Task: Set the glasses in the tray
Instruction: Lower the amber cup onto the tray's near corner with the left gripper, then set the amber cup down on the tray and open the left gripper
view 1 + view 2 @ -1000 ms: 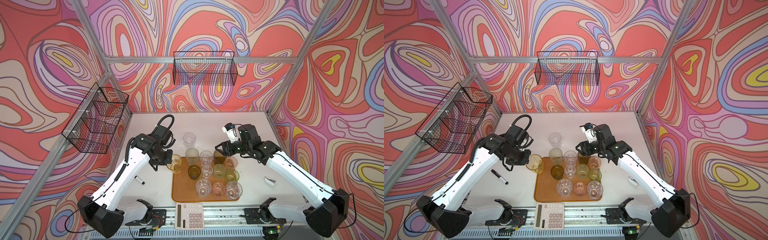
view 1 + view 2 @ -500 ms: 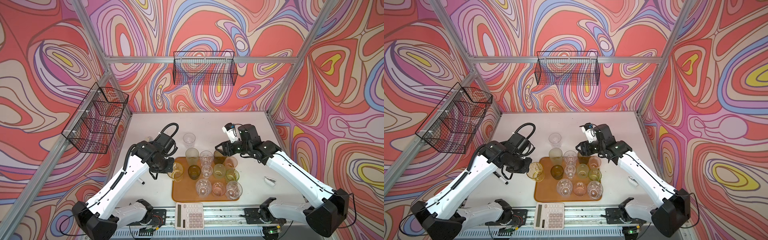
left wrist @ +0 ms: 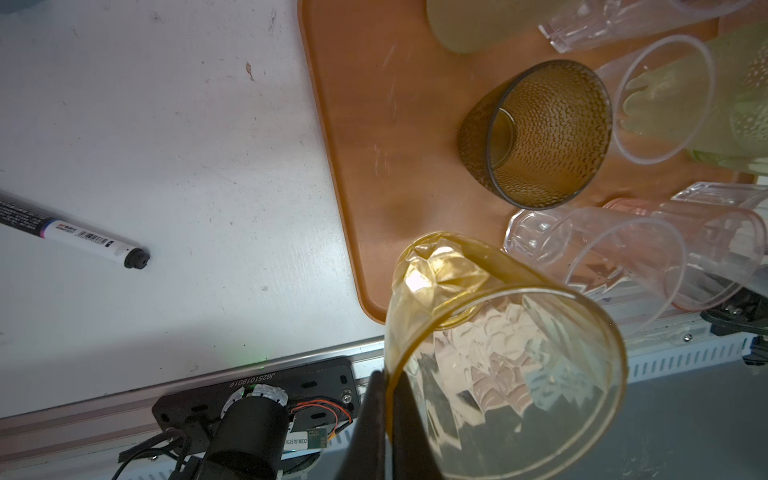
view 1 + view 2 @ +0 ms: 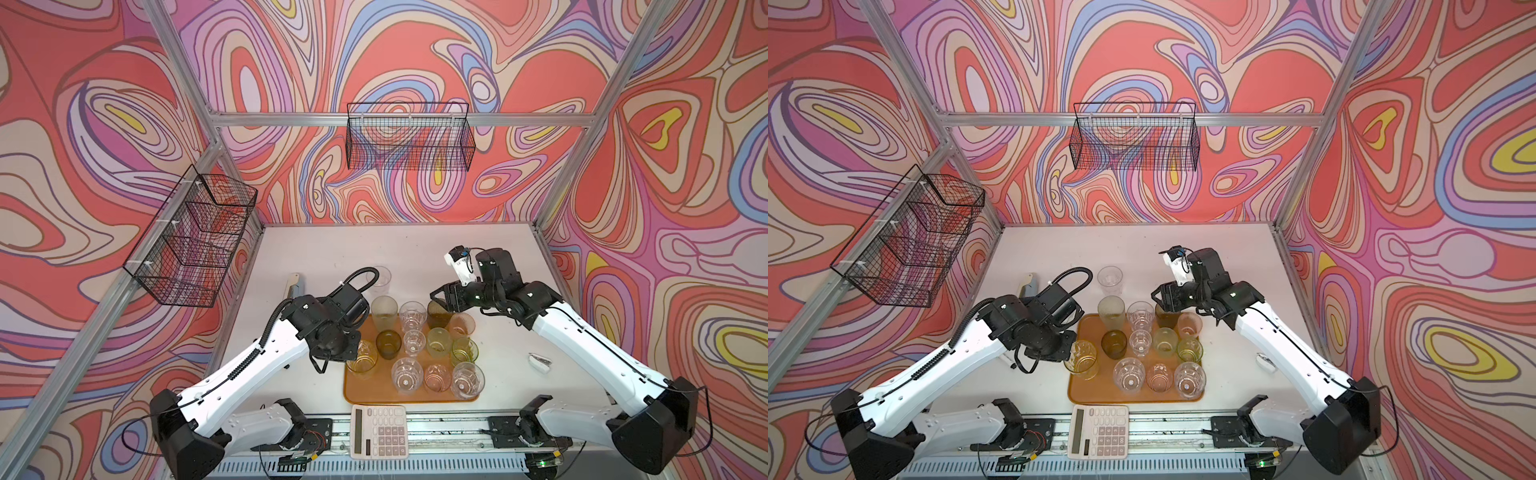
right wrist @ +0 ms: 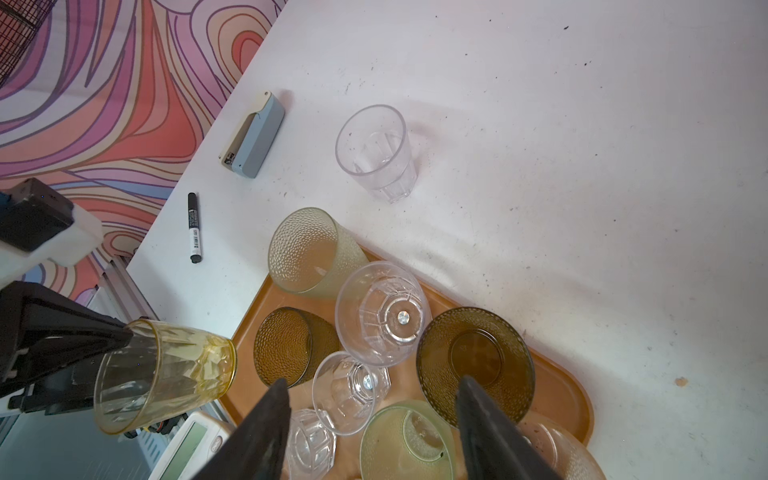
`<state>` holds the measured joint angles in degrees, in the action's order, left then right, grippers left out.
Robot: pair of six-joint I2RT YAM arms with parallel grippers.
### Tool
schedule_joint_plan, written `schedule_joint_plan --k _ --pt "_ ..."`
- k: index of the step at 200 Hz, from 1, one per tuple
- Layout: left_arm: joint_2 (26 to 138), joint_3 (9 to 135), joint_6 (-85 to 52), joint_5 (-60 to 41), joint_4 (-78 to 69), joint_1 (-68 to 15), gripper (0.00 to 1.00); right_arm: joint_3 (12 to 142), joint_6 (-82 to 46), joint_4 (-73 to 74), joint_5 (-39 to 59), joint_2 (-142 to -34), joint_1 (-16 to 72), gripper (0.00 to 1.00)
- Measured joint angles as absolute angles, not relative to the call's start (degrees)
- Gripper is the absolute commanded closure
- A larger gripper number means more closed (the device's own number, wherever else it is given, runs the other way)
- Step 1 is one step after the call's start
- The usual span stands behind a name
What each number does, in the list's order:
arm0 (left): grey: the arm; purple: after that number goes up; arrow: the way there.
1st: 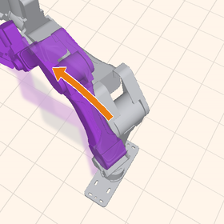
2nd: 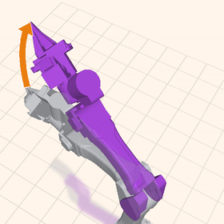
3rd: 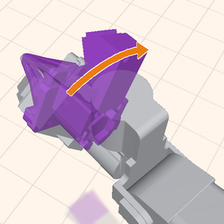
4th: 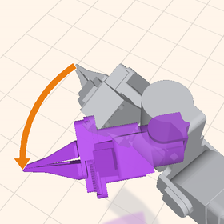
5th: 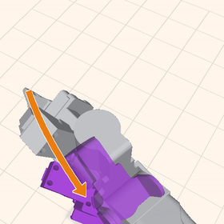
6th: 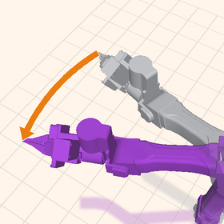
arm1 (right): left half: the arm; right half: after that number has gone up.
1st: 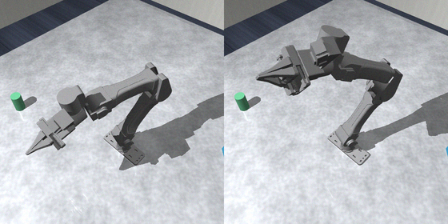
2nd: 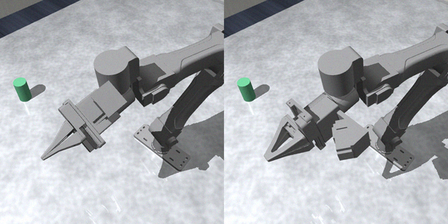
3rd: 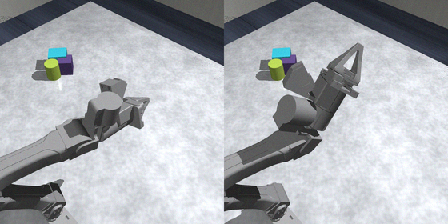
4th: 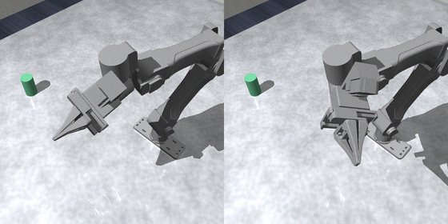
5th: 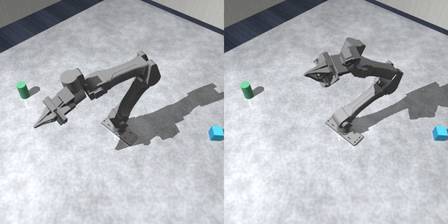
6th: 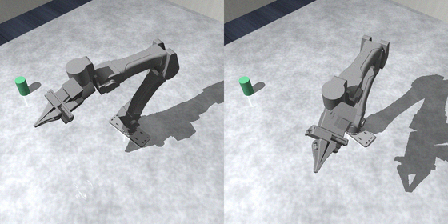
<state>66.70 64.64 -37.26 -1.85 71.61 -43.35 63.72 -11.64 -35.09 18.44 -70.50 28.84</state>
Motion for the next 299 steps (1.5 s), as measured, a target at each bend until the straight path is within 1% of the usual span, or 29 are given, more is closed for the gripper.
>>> schedule_joint_plan --k 110,299 --pt "66.39 57.69 -43.99 -1.45 64.73 -48.42 1.0 63.72 -11.66 -34.15 18.48 -70.5 28.84 0.34" --pt "67.9 53.23 -47.29 -2.07 59.22 -51.42 1.0 63.72 -11.66 -33.87 18.48 -70.5 28.84 0.34"
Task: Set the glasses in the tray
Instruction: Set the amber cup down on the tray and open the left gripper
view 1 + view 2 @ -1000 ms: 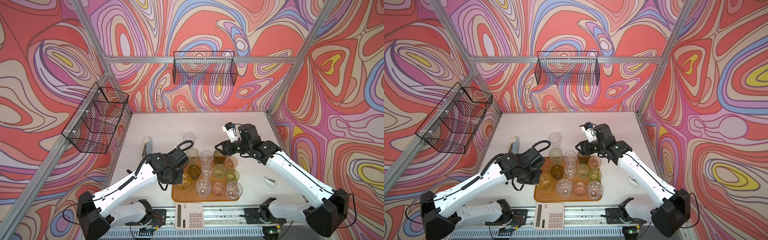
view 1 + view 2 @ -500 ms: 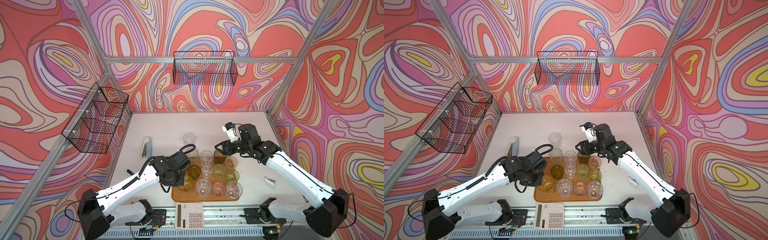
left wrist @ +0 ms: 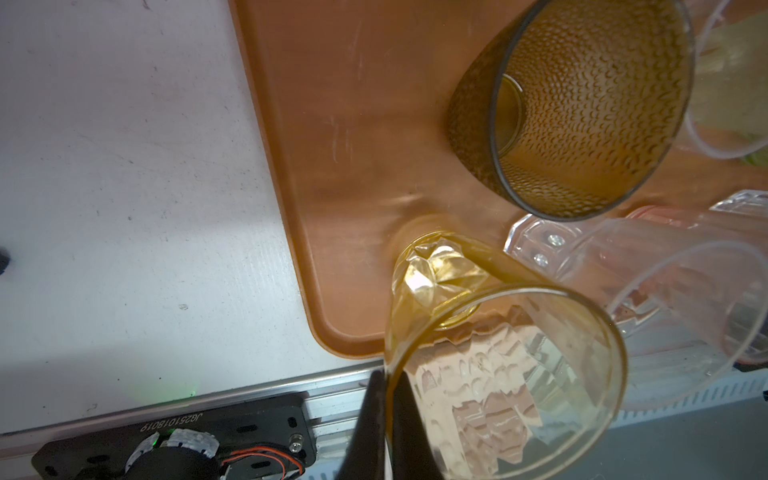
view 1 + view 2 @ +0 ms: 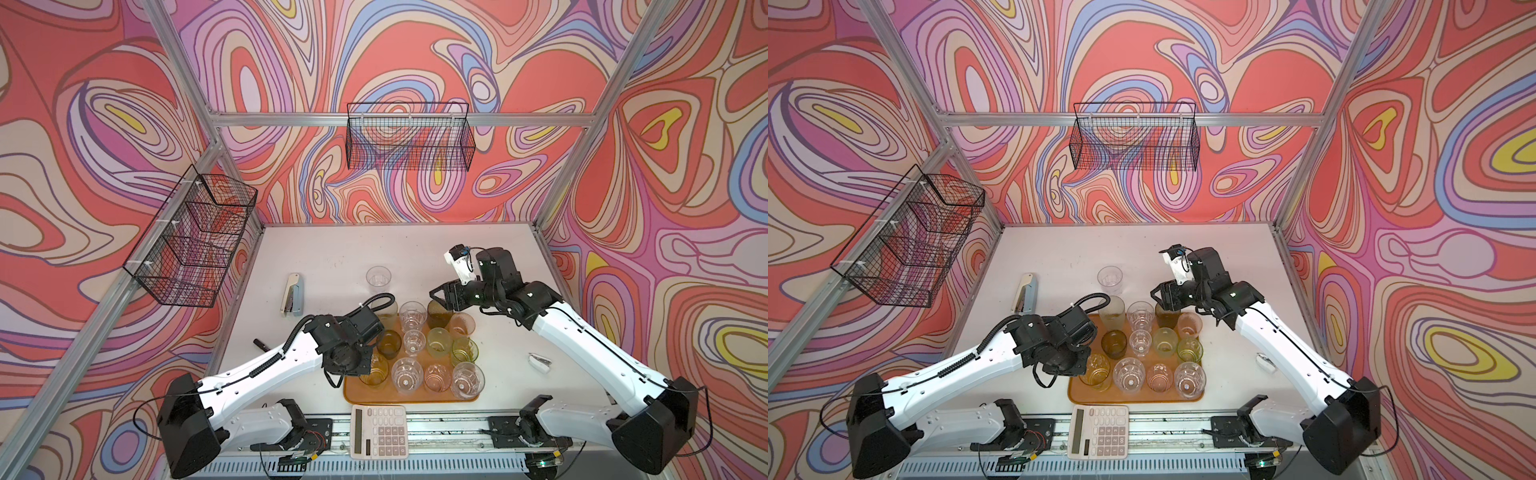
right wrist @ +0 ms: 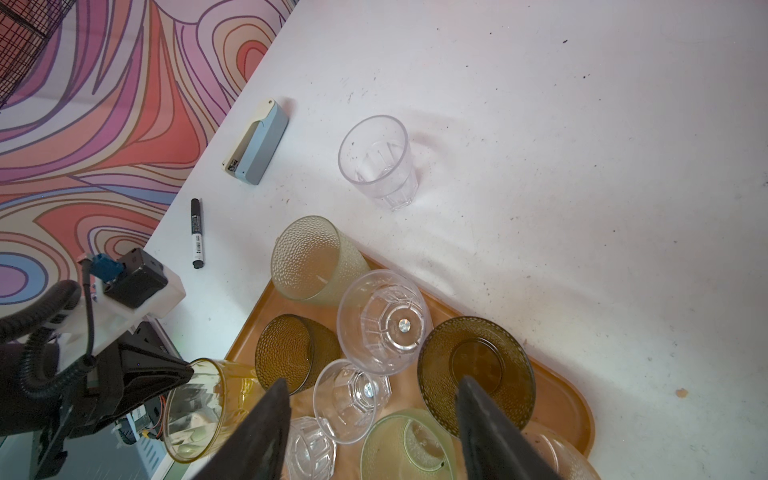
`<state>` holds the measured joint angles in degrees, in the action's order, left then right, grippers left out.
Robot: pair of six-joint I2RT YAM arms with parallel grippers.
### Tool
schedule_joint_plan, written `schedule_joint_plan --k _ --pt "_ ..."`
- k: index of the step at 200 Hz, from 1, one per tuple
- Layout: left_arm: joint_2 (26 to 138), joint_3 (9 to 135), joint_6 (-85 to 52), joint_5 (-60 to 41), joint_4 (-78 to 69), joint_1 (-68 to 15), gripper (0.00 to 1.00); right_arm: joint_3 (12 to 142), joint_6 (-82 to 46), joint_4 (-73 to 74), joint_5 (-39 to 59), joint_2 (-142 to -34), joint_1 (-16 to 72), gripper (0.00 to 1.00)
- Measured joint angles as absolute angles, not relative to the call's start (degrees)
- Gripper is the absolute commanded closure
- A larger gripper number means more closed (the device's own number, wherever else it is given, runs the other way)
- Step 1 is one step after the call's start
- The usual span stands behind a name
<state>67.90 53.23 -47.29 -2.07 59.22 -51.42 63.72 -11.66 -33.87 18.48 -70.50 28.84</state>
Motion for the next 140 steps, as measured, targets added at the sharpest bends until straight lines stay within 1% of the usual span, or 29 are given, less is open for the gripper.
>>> schedule_joint_plan --k 99,140 --pt "69.89 52.58 -48.14 -3.03 58.46 -52.23 1.0 63.72 -11.66 -33.89 18.48 -70.52 28.84 0.34" --pt "70.3 52.56 -48.25 -3.07 58.43 -52.53 0.98 63.72 -11.66 -33.89 18.48 -70.52 28.82 0.34"
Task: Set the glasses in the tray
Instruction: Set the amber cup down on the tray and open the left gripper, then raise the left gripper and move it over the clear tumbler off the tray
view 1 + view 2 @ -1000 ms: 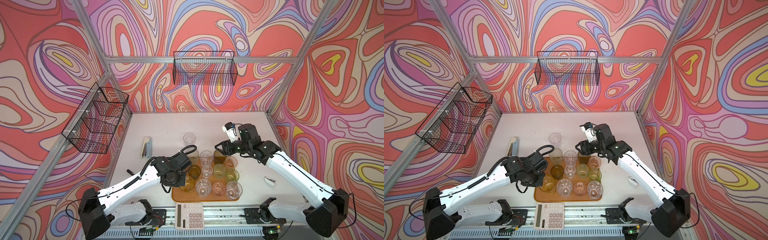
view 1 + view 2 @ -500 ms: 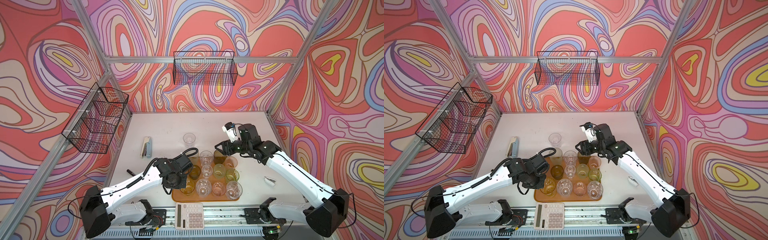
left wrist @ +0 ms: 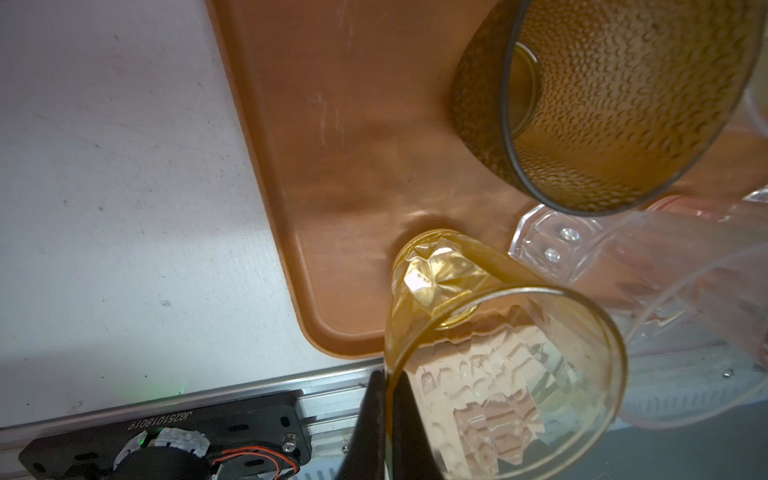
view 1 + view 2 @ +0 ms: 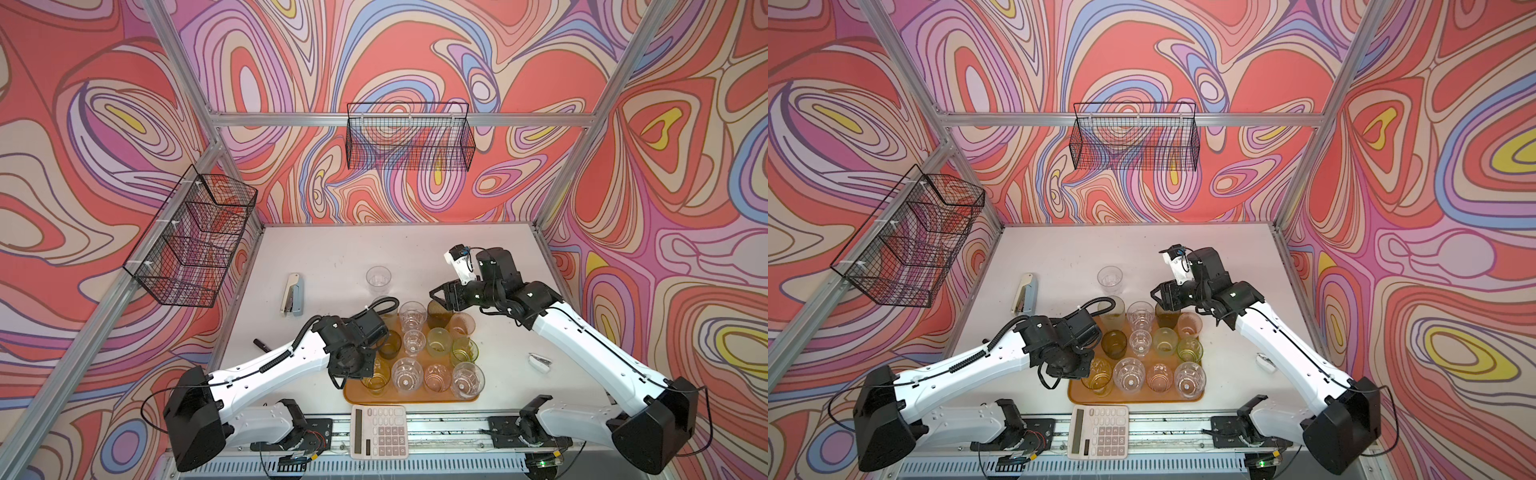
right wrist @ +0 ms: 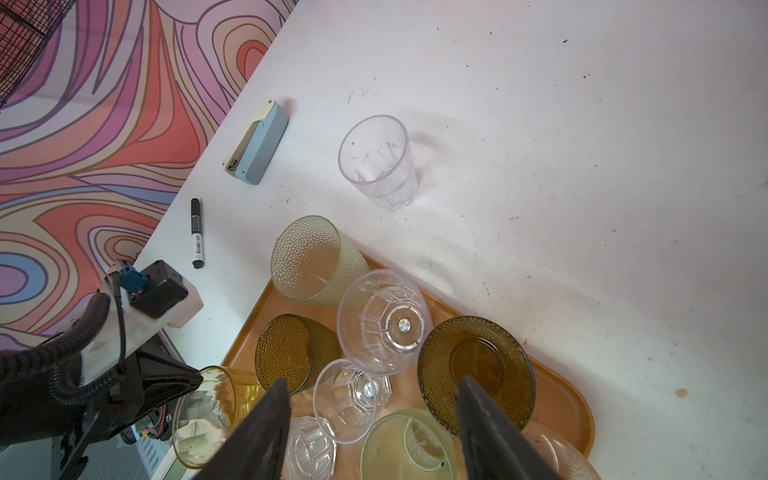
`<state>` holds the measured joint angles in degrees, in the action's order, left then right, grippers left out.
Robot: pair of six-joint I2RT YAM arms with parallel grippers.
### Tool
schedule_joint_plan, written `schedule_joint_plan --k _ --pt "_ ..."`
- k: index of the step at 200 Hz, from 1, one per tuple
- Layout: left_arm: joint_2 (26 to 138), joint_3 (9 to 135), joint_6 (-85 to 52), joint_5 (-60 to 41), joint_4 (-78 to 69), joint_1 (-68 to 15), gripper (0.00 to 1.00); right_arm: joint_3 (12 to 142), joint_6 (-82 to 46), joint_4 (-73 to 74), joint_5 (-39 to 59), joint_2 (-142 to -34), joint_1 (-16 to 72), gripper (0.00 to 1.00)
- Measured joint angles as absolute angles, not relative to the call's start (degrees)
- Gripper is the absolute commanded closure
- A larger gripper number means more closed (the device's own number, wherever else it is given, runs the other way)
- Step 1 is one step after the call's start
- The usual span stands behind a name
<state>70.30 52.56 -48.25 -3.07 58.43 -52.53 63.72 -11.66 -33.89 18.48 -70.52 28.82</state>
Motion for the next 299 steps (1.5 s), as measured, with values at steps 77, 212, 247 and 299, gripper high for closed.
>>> schedule_joint_plan --k 77,212,247,299 --pt "70.81 52.49 -48.25 -3.22 58.43 -52.58 0.92 63.59 -11.66 -33.85 18.48 -70.52 28.84 0.34" --pt "70.83 54.15 -48.21 -4.01 58.81 -52.95 0.75 62.98 -11.66 -33.82 18.52 -70.52 28.82 0.34" --pt "71.48 59.16 -46.54 -2.87 60.73 -52.95 0.73 62.98 -11.66 -33.82 18.52 -70.52 28.82 0.34" --pt "75.59 68.12 -39.94 0.71 65.21 -52.73 0.71 62.96 -11.66 -33.87 18.52 -70.52 28.82 0.34"
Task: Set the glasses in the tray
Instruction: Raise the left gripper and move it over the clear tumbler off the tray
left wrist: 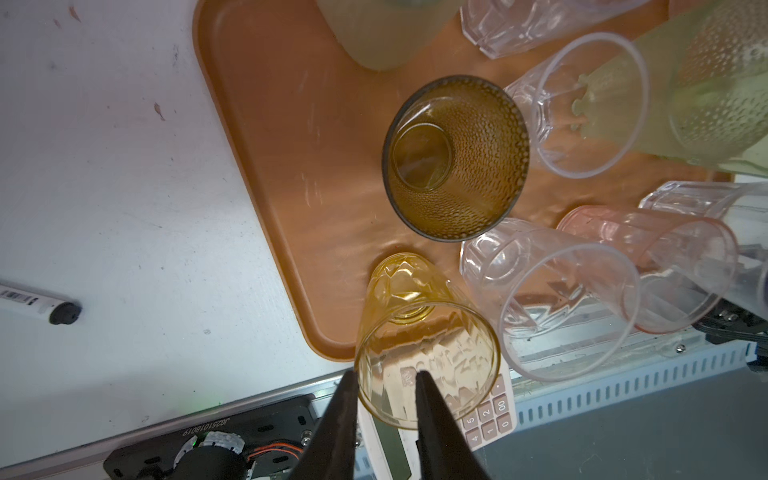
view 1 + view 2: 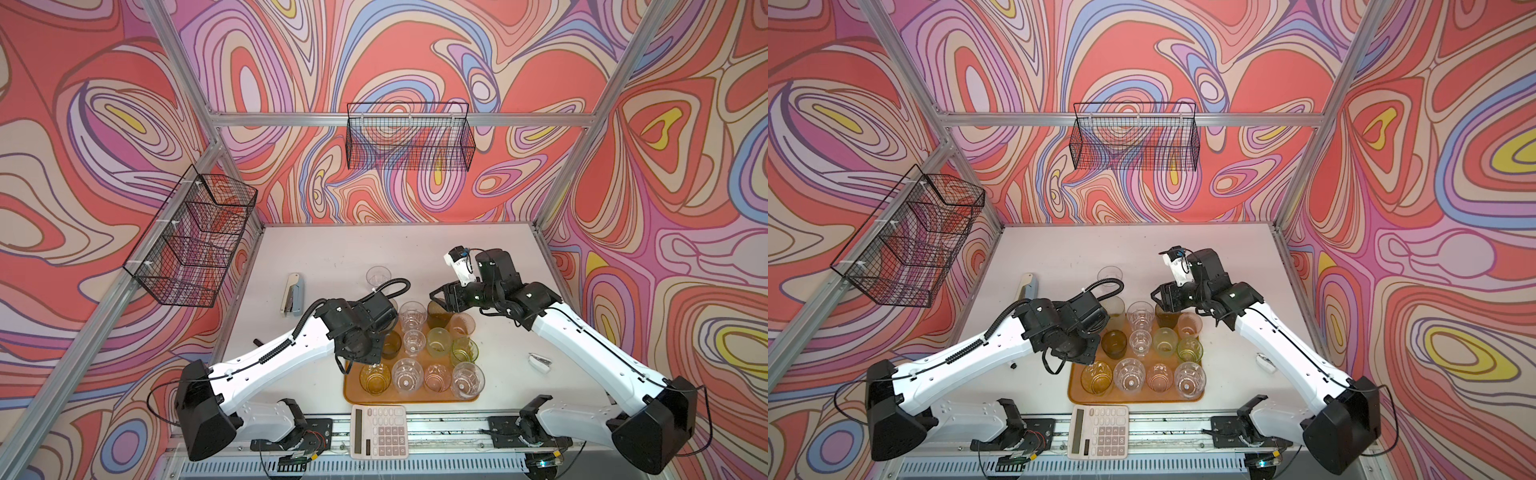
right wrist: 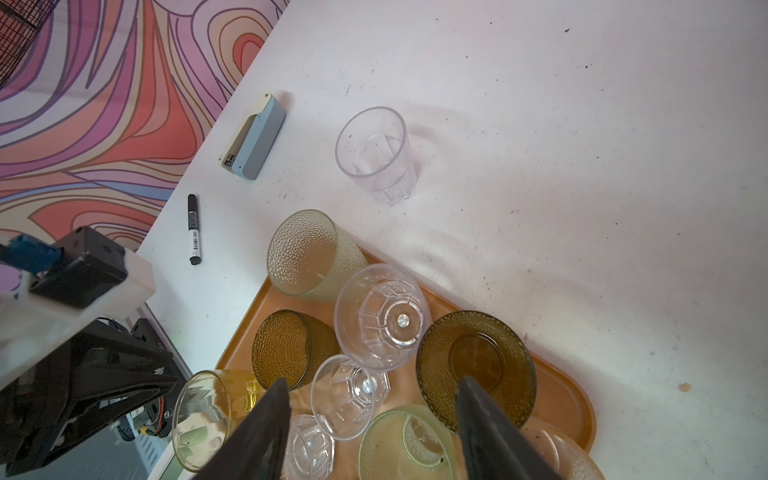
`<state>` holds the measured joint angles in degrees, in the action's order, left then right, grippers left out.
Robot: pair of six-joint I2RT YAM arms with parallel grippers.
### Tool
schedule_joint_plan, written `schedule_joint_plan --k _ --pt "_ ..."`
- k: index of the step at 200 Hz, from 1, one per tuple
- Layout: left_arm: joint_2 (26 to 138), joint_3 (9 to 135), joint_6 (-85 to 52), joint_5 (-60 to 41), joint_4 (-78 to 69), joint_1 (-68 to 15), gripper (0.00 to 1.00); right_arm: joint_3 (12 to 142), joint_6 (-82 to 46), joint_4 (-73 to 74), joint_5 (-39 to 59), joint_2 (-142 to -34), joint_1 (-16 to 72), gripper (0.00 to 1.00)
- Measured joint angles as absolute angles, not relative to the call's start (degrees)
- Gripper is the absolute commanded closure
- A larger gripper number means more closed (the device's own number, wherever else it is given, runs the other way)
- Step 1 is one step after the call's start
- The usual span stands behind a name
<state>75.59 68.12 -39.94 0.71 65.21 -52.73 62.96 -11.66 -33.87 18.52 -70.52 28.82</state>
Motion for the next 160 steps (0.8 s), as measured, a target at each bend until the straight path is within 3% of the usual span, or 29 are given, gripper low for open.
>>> schedule_joint_plan --k 160 --pt "86.19 83.68 -24.12 1.93 64.16 -35.7 0.67 63.18 -11.2 -36.82 18.52 -70.5 28.82 0.34"
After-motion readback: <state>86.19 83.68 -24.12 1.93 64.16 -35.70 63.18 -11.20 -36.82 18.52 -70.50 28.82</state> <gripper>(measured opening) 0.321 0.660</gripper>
